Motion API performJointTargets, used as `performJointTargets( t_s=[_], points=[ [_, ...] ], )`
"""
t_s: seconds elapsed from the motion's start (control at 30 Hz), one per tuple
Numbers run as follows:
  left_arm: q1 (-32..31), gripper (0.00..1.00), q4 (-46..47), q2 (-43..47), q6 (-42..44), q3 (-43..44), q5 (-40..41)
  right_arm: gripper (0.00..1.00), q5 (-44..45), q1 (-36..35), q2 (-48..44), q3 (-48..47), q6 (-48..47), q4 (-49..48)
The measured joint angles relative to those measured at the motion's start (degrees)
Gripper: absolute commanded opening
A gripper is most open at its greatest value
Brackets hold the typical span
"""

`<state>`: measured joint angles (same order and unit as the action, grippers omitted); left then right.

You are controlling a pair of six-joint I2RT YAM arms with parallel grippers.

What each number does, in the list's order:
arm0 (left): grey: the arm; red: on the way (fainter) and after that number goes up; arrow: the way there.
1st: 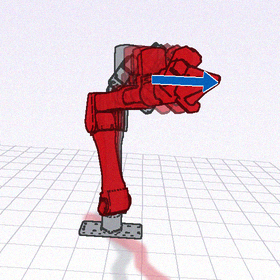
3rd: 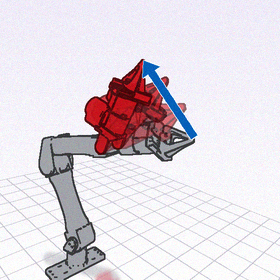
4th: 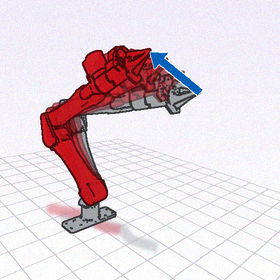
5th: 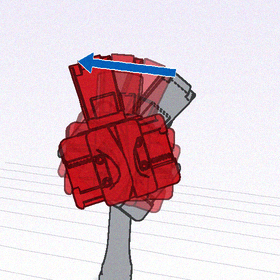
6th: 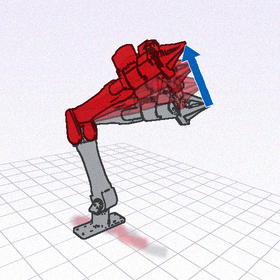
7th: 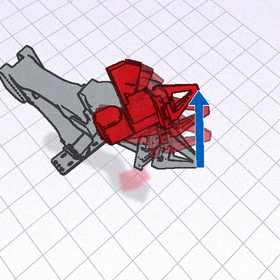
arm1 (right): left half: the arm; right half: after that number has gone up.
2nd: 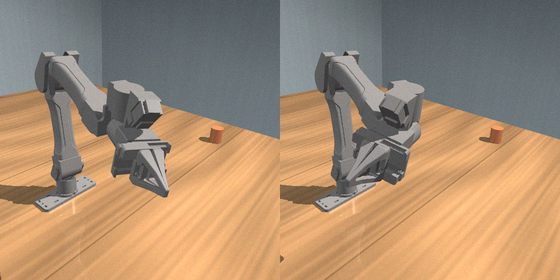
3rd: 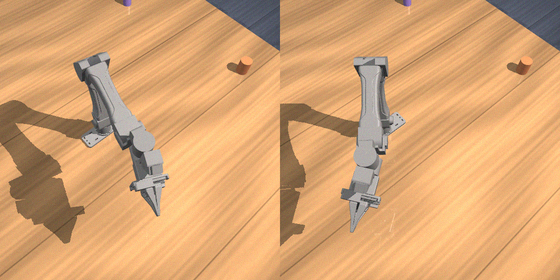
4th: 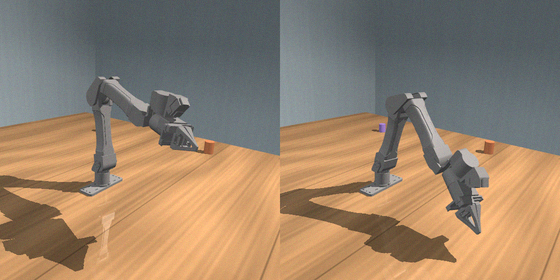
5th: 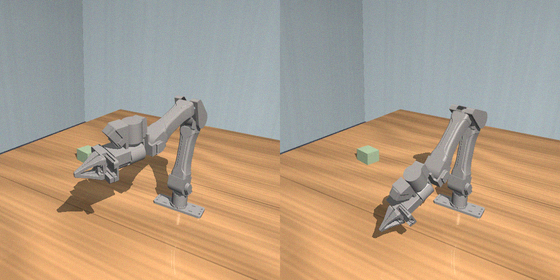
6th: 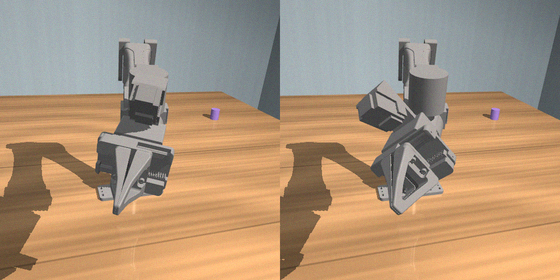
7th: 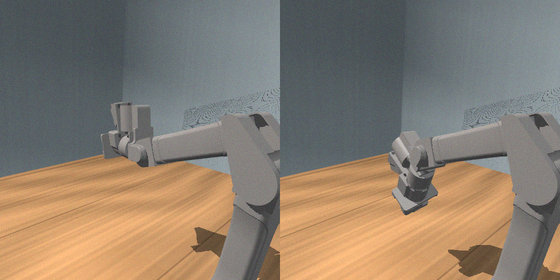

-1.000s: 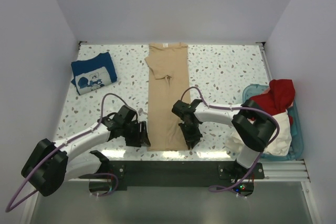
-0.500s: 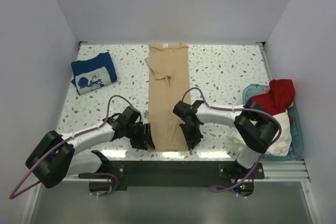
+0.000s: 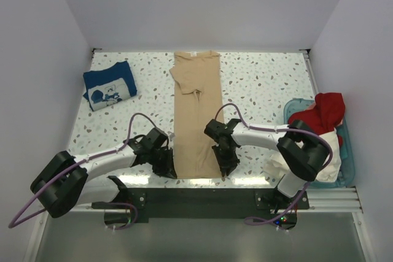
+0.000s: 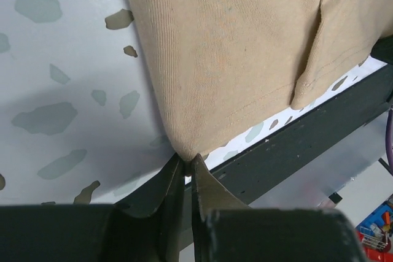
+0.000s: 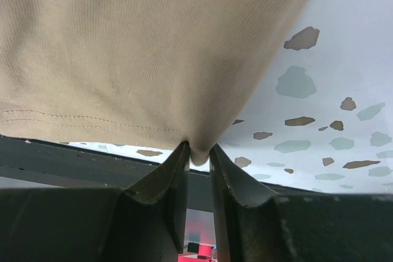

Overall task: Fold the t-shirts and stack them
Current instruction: Fold the tshirt

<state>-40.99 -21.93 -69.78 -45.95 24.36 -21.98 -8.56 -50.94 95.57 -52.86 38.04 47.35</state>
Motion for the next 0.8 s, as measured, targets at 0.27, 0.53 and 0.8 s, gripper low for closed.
performJointTargets(
  t_s=[0.27,0.53,0.8],
  points=[
    [-0.83,0.13,-0.02,0.02,-0.57,0.02,0.63,0.31,0.92,0.50,-1.20,1.25,0.39,1.44],
    [-1.16,0.12,-0.15,0.24,-1.01,0.02,1.11,0.34,2.21,2.10,-3.08,3.15,0.37,3.30],
    [-1.62,0.45,-0.72,2.34,-1.03,0.09,1.11,0.39,2.97,3.13,-5.57,3.58,0.22,5.49]
  ],
)
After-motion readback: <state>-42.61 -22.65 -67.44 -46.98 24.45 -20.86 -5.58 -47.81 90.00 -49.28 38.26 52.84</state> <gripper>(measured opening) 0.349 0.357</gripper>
